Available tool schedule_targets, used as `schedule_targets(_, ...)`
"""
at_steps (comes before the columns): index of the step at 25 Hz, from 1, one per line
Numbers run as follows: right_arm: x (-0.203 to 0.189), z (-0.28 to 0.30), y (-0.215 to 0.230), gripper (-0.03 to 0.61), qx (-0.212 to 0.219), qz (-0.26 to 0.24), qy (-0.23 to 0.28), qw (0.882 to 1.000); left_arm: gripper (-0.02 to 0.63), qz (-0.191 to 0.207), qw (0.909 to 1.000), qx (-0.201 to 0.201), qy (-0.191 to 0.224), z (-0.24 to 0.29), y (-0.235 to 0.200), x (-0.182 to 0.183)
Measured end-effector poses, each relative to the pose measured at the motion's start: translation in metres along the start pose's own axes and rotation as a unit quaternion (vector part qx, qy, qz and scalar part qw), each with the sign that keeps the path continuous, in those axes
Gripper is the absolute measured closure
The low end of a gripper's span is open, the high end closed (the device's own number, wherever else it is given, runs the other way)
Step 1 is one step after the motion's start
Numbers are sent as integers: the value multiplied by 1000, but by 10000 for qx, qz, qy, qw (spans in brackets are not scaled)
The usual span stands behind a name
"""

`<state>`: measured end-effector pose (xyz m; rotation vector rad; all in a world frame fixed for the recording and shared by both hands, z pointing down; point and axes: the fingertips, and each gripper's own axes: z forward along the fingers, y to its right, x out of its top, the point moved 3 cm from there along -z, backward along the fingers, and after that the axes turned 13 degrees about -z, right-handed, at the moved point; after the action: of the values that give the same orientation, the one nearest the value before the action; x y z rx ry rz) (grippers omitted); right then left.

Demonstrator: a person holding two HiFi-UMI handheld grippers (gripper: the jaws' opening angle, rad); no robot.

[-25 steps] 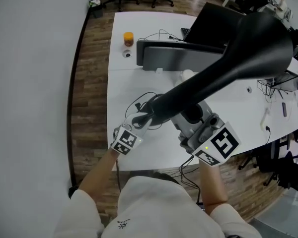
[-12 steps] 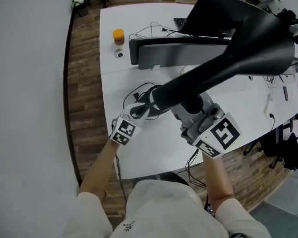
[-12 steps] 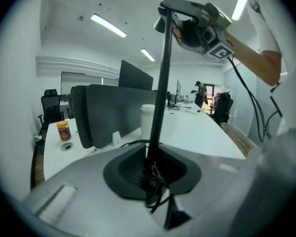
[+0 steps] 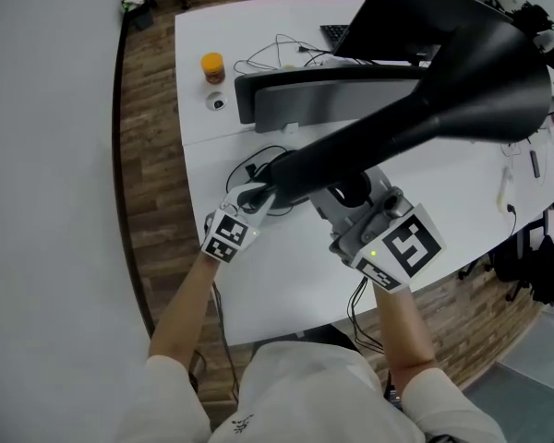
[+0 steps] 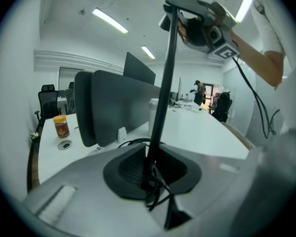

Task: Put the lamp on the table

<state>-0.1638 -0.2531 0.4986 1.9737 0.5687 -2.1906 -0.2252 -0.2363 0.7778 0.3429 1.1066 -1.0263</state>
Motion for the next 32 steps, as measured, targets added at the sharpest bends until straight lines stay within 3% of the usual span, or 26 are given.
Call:
schedule_targets(14, -15, 27, 14, 535, -119, -27, -92, 9999, 554, -55, 9999, -121, -78, 16, -35, 1)
schedule_targets(32, -19, 54, 5, 535, 43, -190, -130, 9997, 554, -55, 9998, -70, -153, 24, -55, -2)
